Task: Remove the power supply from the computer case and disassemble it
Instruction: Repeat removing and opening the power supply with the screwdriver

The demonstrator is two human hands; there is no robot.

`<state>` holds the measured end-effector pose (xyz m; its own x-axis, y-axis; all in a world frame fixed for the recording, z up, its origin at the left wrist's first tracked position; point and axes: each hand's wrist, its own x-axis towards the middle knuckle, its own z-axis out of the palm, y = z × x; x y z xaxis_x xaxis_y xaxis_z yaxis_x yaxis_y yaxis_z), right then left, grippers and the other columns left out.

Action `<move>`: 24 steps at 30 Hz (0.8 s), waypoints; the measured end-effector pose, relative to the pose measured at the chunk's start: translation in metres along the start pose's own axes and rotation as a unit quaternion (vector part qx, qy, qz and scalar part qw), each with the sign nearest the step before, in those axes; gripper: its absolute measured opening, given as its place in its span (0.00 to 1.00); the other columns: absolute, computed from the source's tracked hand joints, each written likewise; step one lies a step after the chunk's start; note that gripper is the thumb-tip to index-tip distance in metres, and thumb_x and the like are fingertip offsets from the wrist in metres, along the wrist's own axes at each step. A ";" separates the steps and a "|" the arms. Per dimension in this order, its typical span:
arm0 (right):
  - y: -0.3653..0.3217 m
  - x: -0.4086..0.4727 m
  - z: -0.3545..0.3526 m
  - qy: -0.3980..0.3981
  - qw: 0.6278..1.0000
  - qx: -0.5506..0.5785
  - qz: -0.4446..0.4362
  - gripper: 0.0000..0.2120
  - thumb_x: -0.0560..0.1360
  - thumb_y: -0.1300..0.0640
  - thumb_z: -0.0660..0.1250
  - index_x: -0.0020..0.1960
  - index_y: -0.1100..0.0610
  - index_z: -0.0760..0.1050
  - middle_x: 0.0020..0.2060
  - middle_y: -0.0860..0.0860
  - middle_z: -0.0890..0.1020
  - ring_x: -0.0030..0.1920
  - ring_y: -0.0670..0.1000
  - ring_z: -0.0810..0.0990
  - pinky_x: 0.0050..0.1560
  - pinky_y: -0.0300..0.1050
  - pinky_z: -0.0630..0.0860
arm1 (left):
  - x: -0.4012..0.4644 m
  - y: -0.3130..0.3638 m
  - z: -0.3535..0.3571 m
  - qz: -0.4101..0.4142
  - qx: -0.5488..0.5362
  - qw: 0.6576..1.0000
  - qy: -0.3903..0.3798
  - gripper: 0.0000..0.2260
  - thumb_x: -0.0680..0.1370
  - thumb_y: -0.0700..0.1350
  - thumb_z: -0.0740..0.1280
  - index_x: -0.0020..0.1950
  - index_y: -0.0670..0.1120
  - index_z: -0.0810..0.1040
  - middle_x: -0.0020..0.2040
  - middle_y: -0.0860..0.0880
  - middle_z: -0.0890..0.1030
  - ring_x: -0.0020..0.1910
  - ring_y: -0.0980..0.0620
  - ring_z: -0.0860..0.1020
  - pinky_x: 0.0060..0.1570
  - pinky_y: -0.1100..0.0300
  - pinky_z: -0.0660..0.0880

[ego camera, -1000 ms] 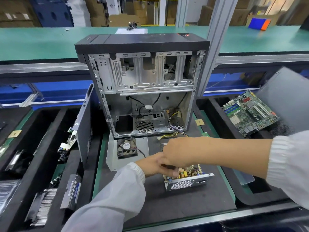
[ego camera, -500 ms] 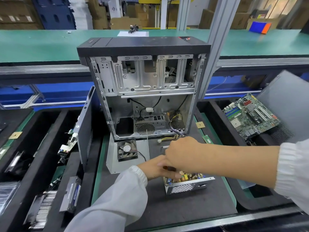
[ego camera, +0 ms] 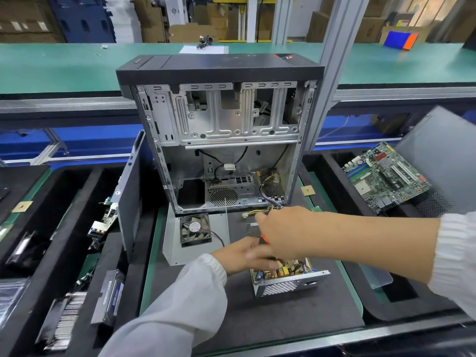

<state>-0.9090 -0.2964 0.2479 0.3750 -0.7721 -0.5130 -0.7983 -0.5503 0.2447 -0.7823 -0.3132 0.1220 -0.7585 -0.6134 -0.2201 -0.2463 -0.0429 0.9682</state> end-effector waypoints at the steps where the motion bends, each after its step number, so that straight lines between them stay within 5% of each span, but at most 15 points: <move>1: -0.002 0.001 -0.002 0.001 1.000 -0.016 -0.003 0.14 0.81 0.55 0.58 0.63 0.61 0.70 0.58 0.58 0.77 0.55 0.59 0.78 0.46 0.50 0.75 | 0.000 0.001 0.000 0.009 0.004 1.000 -0.005 0.08 0.77 0.35 0.69 0.55 0.43 0.80 0.46 0.54 0.82 0.47 0.55 0.78 0.55 0.62 0.74; 6: -0.011 0.003 0.003 -0.004 0.995 -0.070 -0.070 0.15 0.81 0.54 0.58 0.65 0.59 0.69 0.57 0.58 0.77 0.55 0.58 0.76 0.42 0.48 0.68 | 0.004 -0.005 0.001 -0.029 -0.035 0.999 0.013 0.15 0.74 0.34 0.72 0.57 0.29 0.74 0.50 0.40 0.75 0.51 0.50 0.74 0.58 0.55 0.71; 8: -0.009 0.001 0.004 0.067 0.986 -0.107 -0.112 0.17 0.78 0.56 0.62 0.66 0.56 0.66 0.60 0.57 0.72 0.60 0.58 0.72 0.47 0.48 0.66 | 0.005 -0.006 0.000 -0.042 -0.014 0.999 0.027 0.11 0.74 0.38 0.74 0.54 0.39 0.79 0.49 0.47 0.80 0.50 0.56 0.75 0.56 0.66 0.72; 10: -0.010 0.003 0.006 0.125 0.965 -0.146 -0.180 0.18 0.76 0.56 0.66 0.64 0.53 0.68 0.61 0.54 0.69 0.62 0.55 0.67 0.54 0.47 0.64 | 0.004 -0.002 -0.002 -0.041 0.047 0.997 0.047 0.16 0.72 0.43 0.76 0.51 0.61 0.76 0.47 0.66 0.78 0.47 0.65 0.75 0.48 0.81 0.67; 12: -0.010 0.006 0.006 0.140 0.953 -0.156 -0.217 0.17 0.75 0.57 0.66 0.62 0.52 0.69 0.61 0.53 0.67 0.62 0.55 0.65 0.56 0.48 0.64 | 0.001 -0.003 -0.004 -0.039 0.039 0.997 0.053 0.17 0.70 0.45 0.76 0.48 0.66 0.77 0.45 0.69 0.79 0.46 0.73 0.76 0.47 0.81 0.68; 17: -0.004 0.004 -0.001 0.018 0.998 -0.015 -0.055 0.22 0.76 0.44 0.65 0.61 0.58 0.69 0.48 0.53 0.74 0.47 0.58 0.77 0.38 0.48 0.68 | 0.003 -0.004 0.000 -0.023 -0.005 1.000 0.011 0.09 0.75 0.41 0.71 0.53 0.51 0.81 0.45 0.57 0.84 0.50 0.60 0.79 0.55 0.63 0.76; 20: -0.010 0.010 -0.003 0.003 0.990 -0.120 -0.070 0.14 0.79 0.59 0.60 0.64 0.59 0.73 0.55 0.57 0.78 0.54 0.59 0.78 0.39 0.48 0.71 | 0.006 -0.008 -0.001 0.004 -0.036 0.999 0.009 0.13 0.75 0.39 0.72 0.58 0.37 0.78 0.52 0.35 0.79 0.52 0.43 0.75 0.62 0.44 0.71; 22: -0.011 0.010 -0.002 -0.014 0.986 -0.132 -0.101 0.17 0.79 0.59 0.61 0.67 0.57 0.70 0.58 0.57 0.75 0.57 0.59 0.76 0.42 0.49 0.73 | 0.008 -0.009 0.000 -0.017 -0.057 0.998 0.030 0.20 0.72 0.38 0.73 0.60 0.31 0.75 0.51 0.39 0.77 0.52 0.49 0.75 0.61 0.50 0.72; 24: -0.009 0.007 -0.001 0.014 0.985 -0.114 -0.126 0.18 0.77 0.59 0.64 0.66 0.56 0.68 0.60 0.56 0.70 0.59 0.58 0.71 0.46 0.49 0.70 | 0.011 -0.013 -0.002 -0.032 -0.033 0.998 0.044 0.19 0.71 0.35 0.74 0.60 0.33 0.76 0.48 0.50 0.79 0.47 0.66 0.77 0.55 0.70 0.73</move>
<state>-0.8986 -0.2974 0.2431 0.5637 -0.6084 -0.5586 -0.5528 -0.7804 0.2921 -0.7859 -0.3206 0.1069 -0.6865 -0.6740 -0.2728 -0.2498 -0.1338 0.9590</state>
